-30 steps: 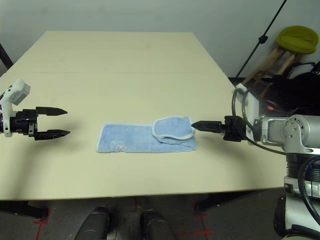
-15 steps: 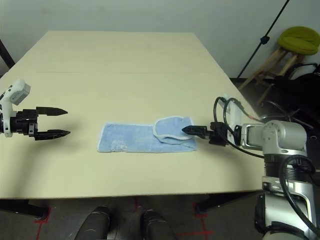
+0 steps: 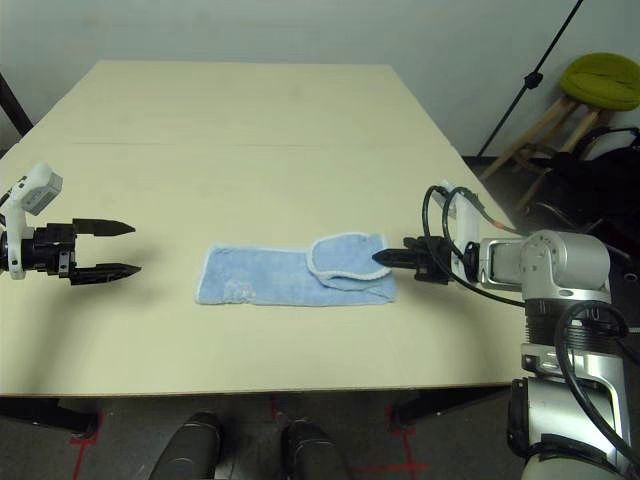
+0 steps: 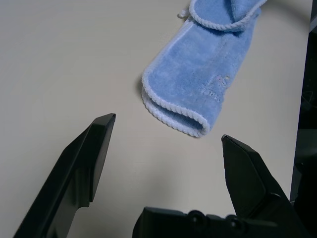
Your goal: Fold the towel and set it aside.
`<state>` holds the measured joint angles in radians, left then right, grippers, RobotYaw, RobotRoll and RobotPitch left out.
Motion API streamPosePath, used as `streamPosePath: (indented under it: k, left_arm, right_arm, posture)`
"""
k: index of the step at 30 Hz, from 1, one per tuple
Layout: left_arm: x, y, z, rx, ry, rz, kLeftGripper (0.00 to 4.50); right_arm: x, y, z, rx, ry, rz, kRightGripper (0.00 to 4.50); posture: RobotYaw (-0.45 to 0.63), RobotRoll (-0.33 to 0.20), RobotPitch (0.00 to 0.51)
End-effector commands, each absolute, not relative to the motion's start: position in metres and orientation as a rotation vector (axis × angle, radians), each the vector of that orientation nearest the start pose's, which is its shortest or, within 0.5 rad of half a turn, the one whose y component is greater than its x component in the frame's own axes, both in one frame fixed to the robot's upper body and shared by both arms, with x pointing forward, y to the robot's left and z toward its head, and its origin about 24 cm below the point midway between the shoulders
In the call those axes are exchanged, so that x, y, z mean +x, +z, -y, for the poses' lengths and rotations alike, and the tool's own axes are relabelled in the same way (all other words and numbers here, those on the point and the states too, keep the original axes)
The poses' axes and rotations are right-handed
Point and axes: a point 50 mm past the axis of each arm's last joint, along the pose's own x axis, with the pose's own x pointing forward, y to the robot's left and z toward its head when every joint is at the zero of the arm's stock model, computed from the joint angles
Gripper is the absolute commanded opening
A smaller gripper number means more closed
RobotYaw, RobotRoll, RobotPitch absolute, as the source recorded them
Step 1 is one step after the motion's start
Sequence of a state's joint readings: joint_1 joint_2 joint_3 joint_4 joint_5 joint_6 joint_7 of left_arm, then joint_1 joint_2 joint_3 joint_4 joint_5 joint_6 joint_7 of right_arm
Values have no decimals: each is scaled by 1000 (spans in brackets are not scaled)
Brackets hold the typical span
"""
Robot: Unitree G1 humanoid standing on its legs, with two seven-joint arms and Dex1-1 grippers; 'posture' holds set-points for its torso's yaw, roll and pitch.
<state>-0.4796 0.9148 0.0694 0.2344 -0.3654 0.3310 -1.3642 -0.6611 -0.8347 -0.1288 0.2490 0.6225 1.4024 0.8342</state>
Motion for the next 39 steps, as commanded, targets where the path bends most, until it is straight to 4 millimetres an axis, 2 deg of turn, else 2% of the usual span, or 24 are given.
streamPosePath:
  k: [1, 7, 15, 19, 26, 29, 33, 36, 39]
  left_arm:
    - [286, 179, -274, 367, -1087, -285, 4500]
    - [285, 177, -271, 360, -1096, -284, 4500]
    - [280, 177, -272, 353, -1083, -286, 4500]
    - [279, 177, -272, 353, -1079, -287, 4500]
    - [278, 180, -274, 355, -1074, -287, 4500]
    - [279, 180, -273, 356, -1078, -287, 4500]
    - [282, 182, -271, 353, -1083, -276, 4500]
    - [284, 186, -267, 348, -1087, -255, 4500]
    - [288, 194, -260, 332, -1083, -204, 4500]
  right_arm:
    - [303, 175, 263, 303, 639, -773, 25]
    - [328, 174, 243, 230, 688, -777, 25]
    - [348, 167, 208, 118, 803, -799, 25]
    - [351, 165, 195, 63, 853, -801, 1009]
    - [348, 162, 201, -30, 863, -820, 3516]
    - [347, 176, 201, -11, 884, -764, 4456]
    - [342, 205, 205, -11, 936, -626, 4456]
    - [334, 222, 220, -77, 938, -535, 4456]
    - [329, 234, 239, -183, 864, -451, 4456]
  posture:
    - [211, 0, 129]
    - [227, 0, 132]
    - [254, 0, 124]
    - [260, 0, 119]
    - [253, 0, 120]
    - [243, 0, 120]
    - [238, 0, 121]
    - [229, 0, 124]
    - [225, 0, 124]
